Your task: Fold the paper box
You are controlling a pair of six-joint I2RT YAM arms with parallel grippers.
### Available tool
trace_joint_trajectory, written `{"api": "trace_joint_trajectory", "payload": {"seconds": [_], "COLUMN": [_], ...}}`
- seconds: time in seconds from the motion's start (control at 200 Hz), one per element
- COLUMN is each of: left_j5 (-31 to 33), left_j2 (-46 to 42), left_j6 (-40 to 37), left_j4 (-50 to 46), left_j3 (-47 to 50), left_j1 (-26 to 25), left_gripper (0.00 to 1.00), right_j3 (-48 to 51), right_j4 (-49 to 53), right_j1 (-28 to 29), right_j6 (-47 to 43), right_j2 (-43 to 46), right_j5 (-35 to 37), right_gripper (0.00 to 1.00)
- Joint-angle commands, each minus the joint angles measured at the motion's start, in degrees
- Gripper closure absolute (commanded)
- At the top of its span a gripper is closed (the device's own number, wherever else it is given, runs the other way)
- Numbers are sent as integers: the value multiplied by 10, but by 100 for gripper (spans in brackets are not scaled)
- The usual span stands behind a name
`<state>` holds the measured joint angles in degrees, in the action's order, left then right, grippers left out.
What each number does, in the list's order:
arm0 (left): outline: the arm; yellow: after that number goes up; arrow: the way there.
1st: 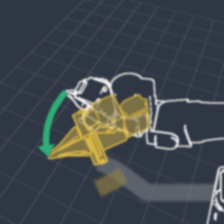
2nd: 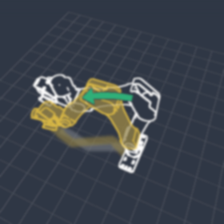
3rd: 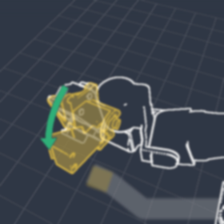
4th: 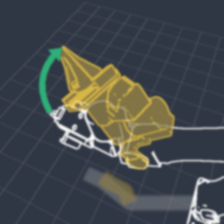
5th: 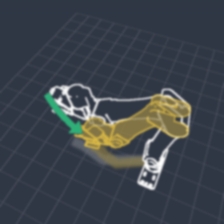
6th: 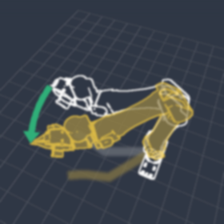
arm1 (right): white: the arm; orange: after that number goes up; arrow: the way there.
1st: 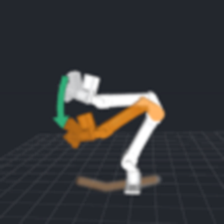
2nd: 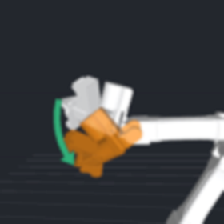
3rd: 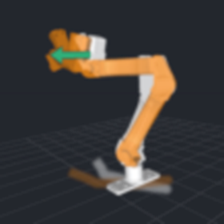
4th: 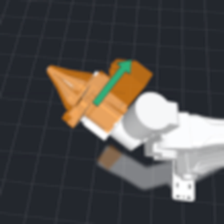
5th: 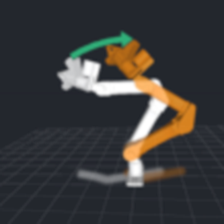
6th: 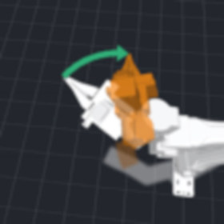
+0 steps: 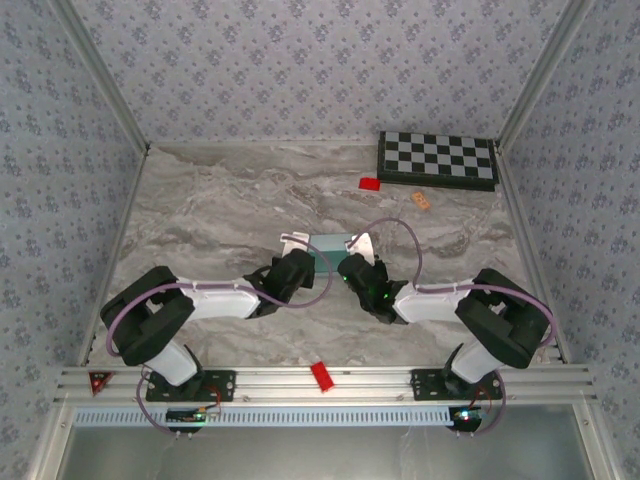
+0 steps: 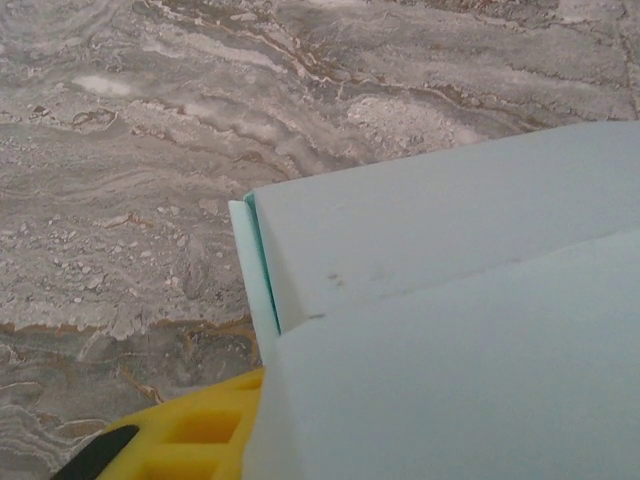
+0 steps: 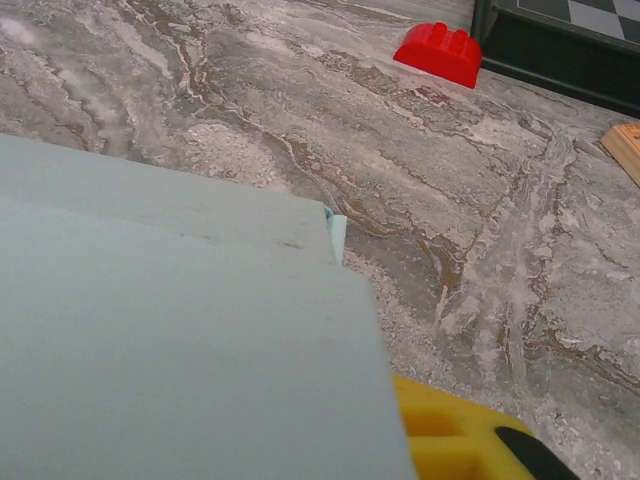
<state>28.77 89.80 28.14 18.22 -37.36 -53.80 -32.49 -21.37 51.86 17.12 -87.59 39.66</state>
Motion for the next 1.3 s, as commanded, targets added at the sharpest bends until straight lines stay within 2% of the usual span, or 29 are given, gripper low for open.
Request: {"api": "trace_joint_trajectory", "payload": {"seconds": [0.0, 0.315, 0.455, 0.795, 1.074, 1.294], "left_j5": [8, 13, 15, 25, 40, 105], "left_j2": [-10, -28, -39, -71, -154, -225], "left_j6": [1, -5, -8, -23, -33, -27], "left_j4": [3, -6, -10, -29, -113, -196], "left_j3": [5, 14, 19, 32, 52, 73], "left_j1": [-5, -6, -6, -12, -16, -16], "left_gripper": [69, 62, 55, 47, 43, 39], "right_j3": [5, 10, 14, 20, 40, 63], "right_j4": [16, 32, 37, 70, 131, 197], "right_j1": [4, 7, 9, 14, 16, 5], "right_j6": [14, 13, 12, 18, 31, 46], "right_j2": [3, 24, 35, 69, 135, 189], "right_j5": [27, 29, 26, 16, 9, -13], "right_gripper": [75, 68, 64, 51, 46, 46]}}
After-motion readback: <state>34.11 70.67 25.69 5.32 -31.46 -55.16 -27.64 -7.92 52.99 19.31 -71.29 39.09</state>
